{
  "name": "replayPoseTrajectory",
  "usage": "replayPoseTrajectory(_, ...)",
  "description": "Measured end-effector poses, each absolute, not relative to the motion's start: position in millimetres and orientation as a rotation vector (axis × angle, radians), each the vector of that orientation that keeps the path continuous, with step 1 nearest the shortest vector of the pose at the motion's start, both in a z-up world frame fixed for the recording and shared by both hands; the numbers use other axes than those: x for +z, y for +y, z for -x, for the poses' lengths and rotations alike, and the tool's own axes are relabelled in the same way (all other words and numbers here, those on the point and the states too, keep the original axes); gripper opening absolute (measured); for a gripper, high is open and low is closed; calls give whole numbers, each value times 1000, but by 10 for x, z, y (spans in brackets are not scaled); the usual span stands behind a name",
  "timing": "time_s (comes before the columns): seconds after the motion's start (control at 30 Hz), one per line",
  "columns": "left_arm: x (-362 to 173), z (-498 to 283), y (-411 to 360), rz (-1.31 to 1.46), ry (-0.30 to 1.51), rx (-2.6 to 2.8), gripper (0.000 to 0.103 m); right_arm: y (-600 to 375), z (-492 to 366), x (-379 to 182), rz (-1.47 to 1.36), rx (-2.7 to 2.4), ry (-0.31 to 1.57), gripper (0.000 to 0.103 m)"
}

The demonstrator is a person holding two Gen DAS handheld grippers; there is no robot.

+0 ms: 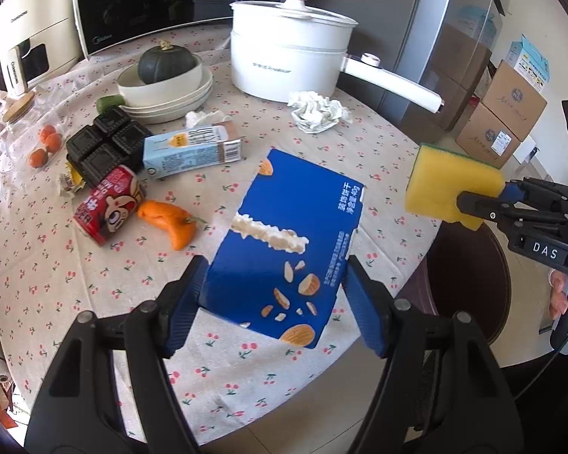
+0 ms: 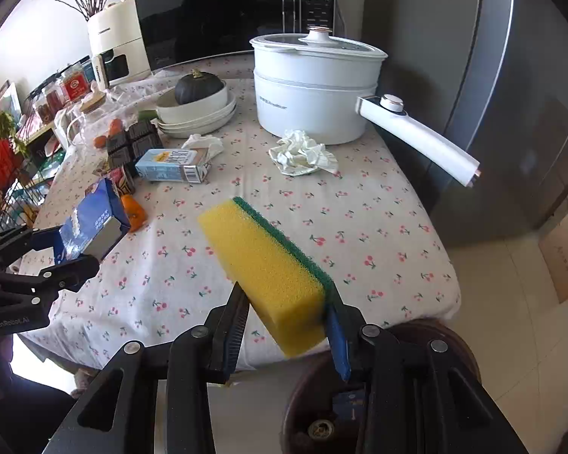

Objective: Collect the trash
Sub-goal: 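Grasp the yellow sponge with the right gripper while the left gripper holds the blue box, then drop the sponge and blue box into the bin, opening both grippers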

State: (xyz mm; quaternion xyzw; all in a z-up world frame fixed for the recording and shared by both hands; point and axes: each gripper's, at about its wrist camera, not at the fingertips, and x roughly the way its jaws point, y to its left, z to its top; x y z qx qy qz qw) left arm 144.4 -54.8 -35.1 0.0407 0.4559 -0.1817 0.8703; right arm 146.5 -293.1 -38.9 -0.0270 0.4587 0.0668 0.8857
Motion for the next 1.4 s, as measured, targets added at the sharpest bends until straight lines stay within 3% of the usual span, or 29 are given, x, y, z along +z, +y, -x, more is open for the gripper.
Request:
replayPoseTrajectory(0.8,-887,-910,-2456,-299,983,-775,73,-4477,-610,-688,-98,-96,1083,40)
replayPoseTrajectory(0.93,-913,-861,-2545,-340,968,-776,94,-4577,-544,-720,-110,-108,1090,40)
replayPoseTrajectory(1.4,-829,-967,-2230,-354,944,-675,100,-4613,-492,-794,-122,-105,1110,40)
